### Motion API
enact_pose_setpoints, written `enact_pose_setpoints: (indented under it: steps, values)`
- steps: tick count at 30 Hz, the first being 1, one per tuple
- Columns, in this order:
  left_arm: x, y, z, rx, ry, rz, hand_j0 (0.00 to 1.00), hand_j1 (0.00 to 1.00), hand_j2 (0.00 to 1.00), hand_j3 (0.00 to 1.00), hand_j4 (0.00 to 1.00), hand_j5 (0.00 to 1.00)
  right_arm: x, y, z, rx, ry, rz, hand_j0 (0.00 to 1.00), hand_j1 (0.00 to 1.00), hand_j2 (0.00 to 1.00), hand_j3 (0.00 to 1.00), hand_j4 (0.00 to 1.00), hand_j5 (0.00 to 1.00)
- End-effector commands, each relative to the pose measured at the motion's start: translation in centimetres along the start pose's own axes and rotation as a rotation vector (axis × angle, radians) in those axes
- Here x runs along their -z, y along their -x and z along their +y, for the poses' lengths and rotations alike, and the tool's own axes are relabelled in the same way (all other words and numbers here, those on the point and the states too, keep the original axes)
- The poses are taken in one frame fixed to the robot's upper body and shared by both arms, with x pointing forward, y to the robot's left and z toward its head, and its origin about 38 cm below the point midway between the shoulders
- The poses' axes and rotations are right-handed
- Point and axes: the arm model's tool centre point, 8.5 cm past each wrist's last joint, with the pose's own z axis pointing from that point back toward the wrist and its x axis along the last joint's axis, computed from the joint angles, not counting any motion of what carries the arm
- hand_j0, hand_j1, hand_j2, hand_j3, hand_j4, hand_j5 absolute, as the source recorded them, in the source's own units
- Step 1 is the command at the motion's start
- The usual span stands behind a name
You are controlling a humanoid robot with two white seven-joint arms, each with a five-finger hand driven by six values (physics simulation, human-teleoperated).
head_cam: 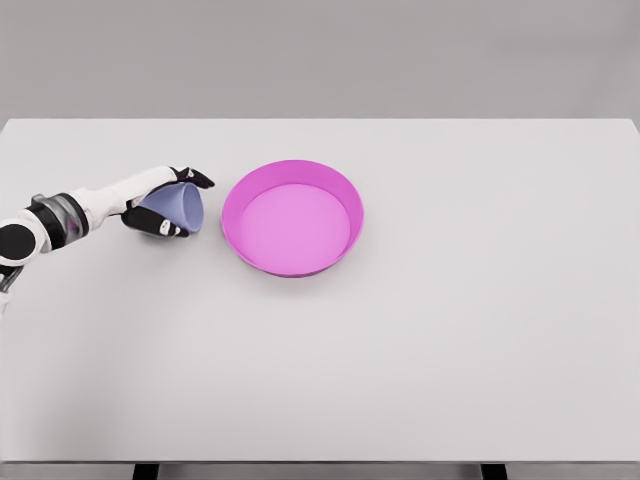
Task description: Flip the cup with left arm and place it on the plate
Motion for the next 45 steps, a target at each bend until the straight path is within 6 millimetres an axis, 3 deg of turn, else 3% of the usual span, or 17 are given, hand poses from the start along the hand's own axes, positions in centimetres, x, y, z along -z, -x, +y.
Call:
enact_pose_setpoints:
  steps: [1,20,30,37,45]
  values:
    - [0.0,-0.2,0.1,-0.003,-0.002,-0.007,0.71,0.71,0.71,0.71,0.71,0.71,0.0,0.0,0.0,0.0,-0.001,0.0,1.0,1.0,1.0,1.0,1.0,1.0]
    - [-0.4,-2.1,2.3,-0.181,-0.057,-0.158,0.71,0.71,0.71,0.71,0.71,0.71,0.0,0.0,0.0,0.0,0.0,0.0,1.0,1.0,1.0,1.0,1.0,1.0]
    - [-0.4,-6.1,3.5,-0.104,-0.096,-0.391,0.7,0.7,0.7,0.7,0.7,0.7,0.0,0.0,0.0,0.0,0.0,0.0,1.0,1.0,1.0,1.0,1.0,1.0]
    - [0.6,-8.3,2.2,-0.147,-0.09,-0.512,0.7,0.7,0.7,0.7,0.7,0.7,0.0,0.0,0.0,0.0,-0.001,0.0,1.0,1.0,1.0,1.0,1.0,1.0]
    - [1.1,-8.8,0.9,-0.217,-0.047,-0.54,0.7,0.7,0.7,0.7,0.7,0.7,0.0,0.0,0.0,0.002,0.0,0.0,1.0,1.0,1.0,1.0,1.0,1.0]
